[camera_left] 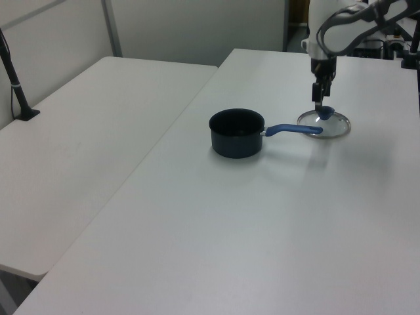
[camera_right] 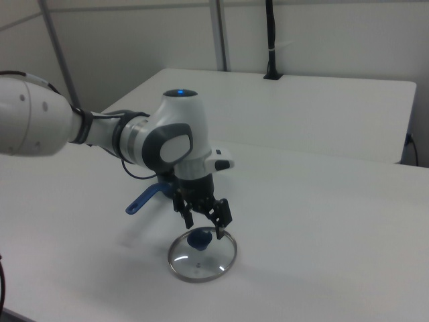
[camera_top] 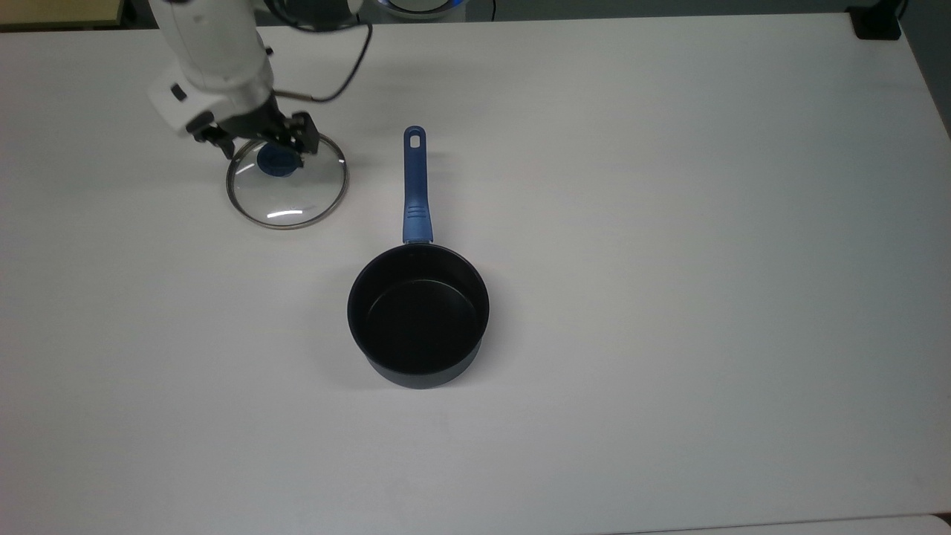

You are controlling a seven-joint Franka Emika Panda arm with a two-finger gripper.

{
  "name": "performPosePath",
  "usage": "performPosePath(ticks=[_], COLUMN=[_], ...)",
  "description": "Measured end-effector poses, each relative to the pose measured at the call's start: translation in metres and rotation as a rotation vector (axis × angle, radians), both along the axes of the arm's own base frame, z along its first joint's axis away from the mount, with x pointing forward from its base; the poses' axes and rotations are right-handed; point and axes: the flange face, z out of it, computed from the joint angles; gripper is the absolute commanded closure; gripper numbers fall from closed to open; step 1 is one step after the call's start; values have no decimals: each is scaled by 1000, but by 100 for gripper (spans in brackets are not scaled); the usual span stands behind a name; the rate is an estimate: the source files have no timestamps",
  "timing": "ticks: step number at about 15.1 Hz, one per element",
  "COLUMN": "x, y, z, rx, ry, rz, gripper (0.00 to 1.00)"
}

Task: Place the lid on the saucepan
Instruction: 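Move the gripper down over the glass lid's blue knob, then close the gripper on the blue knob of the glass lid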

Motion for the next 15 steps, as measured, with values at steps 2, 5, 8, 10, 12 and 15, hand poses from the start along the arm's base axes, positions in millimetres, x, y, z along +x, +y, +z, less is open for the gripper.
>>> performPosePath(ticks=[2,5,8,10,12,15], x=[3,2,0,-2,-1,7], y=[5,6,6,6,6,4], z=[-15,-19,-23,-24,-19,8], rx=[-2,-1,1,1,-4,-8], ry=[15,23,30,34,22,8], rz=[-27,-33,-34,-43,-70,-85], gripper=[0,9,46,62,62,62])
